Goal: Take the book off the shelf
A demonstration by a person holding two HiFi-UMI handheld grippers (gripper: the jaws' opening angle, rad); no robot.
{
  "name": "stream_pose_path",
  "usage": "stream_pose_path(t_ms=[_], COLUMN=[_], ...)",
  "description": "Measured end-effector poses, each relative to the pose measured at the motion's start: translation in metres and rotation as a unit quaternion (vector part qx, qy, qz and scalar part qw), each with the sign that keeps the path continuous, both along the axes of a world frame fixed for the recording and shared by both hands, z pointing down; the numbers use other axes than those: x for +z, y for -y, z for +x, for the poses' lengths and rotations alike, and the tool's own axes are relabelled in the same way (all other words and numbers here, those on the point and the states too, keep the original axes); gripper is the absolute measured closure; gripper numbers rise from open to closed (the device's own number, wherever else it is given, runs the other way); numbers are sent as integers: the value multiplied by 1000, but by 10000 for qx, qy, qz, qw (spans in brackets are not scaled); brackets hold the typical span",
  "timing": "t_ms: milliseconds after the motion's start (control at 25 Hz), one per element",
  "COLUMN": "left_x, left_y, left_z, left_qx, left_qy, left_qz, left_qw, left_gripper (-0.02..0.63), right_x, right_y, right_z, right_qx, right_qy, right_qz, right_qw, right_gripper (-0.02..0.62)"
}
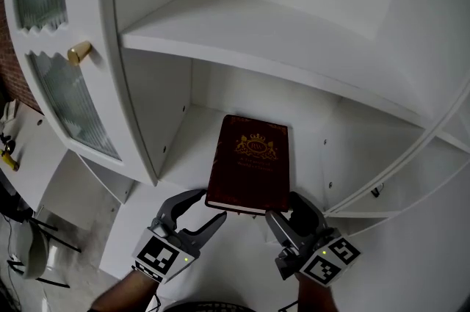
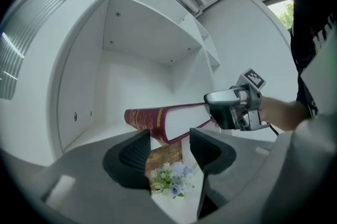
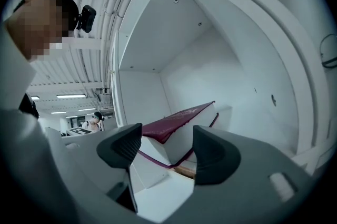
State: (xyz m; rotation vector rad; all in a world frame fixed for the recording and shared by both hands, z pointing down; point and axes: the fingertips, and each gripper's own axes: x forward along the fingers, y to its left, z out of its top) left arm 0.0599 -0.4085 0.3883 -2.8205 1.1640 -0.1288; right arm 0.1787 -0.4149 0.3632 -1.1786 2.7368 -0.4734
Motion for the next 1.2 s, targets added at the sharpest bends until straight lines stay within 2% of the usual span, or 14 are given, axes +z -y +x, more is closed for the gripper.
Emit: stream_pose_path(t_ms=[200,560,1000,1080,1120,1200], left_x=[1,-1,11,18,23,32], left_y=[5,-13,-56,-56,-56,-56], left_z=[1,-4,-13,-17,-19,-22], left_qx=[-106,-170,78,9,-40,-126], left_qy=[-90,-155,-191,-204,-159,1], left_qz=[-123,-161,-403,-448,-463,-456], left_qw=[9998,9996,9990,9988,9988,9989], left_gripper=[374,376,379,393,417,419], right_x=[-3,-5,2,8,14,25], right_y=[1,-19,-58,-61,-61,-63], right_z=[-10,-17,-21,-21,-22,-22], right_qx=[-250,-290,-273,-158,-68,140], right_qy=[172,342,711,744,691,451], right_qz=[-168,-232,-509,-616,-668,-712], right_qw=[9994,9987,9958,9952,9953,9963], right_gripper=[271,264,265,289,310,362])
